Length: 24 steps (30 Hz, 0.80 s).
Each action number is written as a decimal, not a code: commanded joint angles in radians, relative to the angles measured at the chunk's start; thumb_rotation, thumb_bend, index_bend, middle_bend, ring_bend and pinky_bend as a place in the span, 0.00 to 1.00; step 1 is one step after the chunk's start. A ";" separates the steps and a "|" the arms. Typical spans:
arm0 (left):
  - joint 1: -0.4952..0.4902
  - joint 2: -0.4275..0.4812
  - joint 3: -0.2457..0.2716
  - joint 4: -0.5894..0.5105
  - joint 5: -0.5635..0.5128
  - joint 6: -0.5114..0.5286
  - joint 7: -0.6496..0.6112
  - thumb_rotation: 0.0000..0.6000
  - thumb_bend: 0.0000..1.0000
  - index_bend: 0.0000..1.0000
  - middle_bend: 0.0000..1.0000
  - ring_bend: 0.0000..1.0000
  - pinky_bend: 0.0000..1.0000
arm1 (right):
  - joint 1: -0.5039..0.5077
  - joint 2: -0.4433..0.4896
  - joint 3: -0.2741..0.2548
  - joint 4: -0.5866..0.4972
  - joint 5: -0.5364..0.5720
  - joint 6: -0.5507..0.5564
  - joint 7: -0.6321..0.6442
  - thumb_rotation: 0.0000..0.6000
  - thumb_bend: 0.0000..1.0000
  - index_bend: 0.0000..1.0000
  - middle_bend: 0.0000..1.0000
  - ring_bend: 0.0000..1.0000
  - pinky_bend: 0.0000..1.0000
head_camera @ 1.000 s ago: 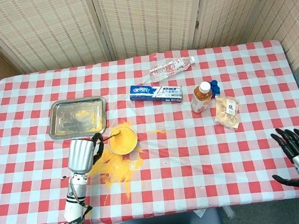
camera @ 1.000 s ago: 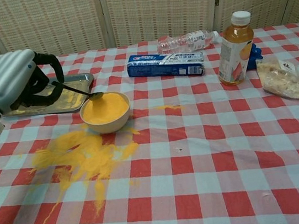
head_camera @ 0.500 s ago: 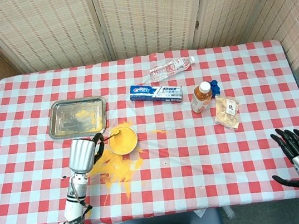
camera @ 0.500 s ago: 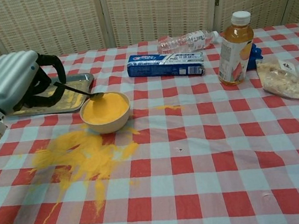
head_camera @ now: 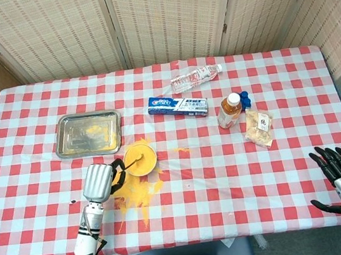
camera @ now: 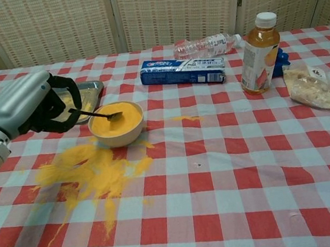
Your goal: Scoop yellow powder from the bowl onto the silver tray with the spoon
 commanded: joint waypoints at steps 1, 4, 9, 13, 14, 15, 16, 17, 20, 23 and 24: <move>0.011 0.037 -0.002 -0.065 -0.015 -0.011 0.021 1.00 0.64 0.86 1.00 1.00 1.00 | 0.000 0.001 0.000 0.000 0.001 -0.002 0.000 0.88 0.00 0.00 0.00 0.00 0.00; 0.007 0.024 -0.007 -0.042 0.030 0.032 0.006 1.00 0.65 0.86 1.00 1.00 1.00 | 0.001 0.001 0.000 -0.001 0.001 -0.004 0.000 0.88 0.00 0.00 0.00 0.00 0.00; -0.010 -0.018 -0.010 0.062 0.097 0.087 -0.030 1.00 0.65 0.86 1.00 1.00 1.00 | 0.001 0.002 -0.001 -0.002 0.002 -0.005 -0.002 0.88 0.00 0.00 0.00 0.00 0.00; -0.024 -0.055 -0.016 0.162 0.124 0.116 -0.059 1.00 0.65 0.86 1.00 1.00 1.00 | 0.000 0.002 -0.001 -0.003 0.002 -0.005 -0.003 0.88 0.00 0.00 0.00 0.00 0.00; -0.027 -0.063 -0.018 0.184 0.127 0.120 -0.068 1.00 0.65 0.86 1.00 1.00 1.00 | 0.001 0.003 -0.002 -0.003 0.002 -0.007 -0.002 0.88 0.00 0.00 0.00 0.00 0.00; -0.031 -0.073 -0.020 0.210 0.130 0.123 -0.079 1.00 0.65 0.86 1.00 1.00 1.00 | 0.001 0.003 -0.002 -0.004 0.003 -0.008 -0.001 0.88 0.00 0.00 0.00 0.00 0.00; -0.035 -0.080 -0.021 0.230 0.132 0.124 -0.084 1.00 0.65 0.86 1.00 1.00 1.00 | 0.001 0.004 -0.001 -0.004 0.004 -0.009 -0.001 0.88 0.00 0.00 0.00 0.00 0.00; -0.039 -0.086 -0.021 0.248 0.134 0.123 -0.091 1.00 0.65 0.86 1.00 1.00 1.00 | 0.002 0.004 -0.001 -0.004 0.005 -0.010 -0.002 0.88 0.00 0.00 0.00 0.00 0.00; -0.048 -0.107 -0.020 0.303 0.139 0.125 -0.103 1.00 0.65 0.86 1.00 1.00 1.00 | 0.002 0.003 0.001 -0.004 0.009 -0.011 -0.003 0.88 0.00 0.00 0.00 0.00 0.00; -0.051 -0.121 -0.016 0.338 0.141 0.127 -0.113 1.00 0.65 0.86 1.00 1.00 1.00 | 0.002 0.003 0.001 -0.004 0.010 -0.012 -0.006 0.88 0.00 0.00 0.00 0.00 0.00; -0.051 -0.123 -0.015 0.341 0.139 0.126 -0.116 1.00 0.65 0.86 1.00 1.00 1.00 | 0.002 0.002 0.002 -0.004 0.011 -0.012 -0.006 0.88 0.00 0.00 0.00 0.00 0.00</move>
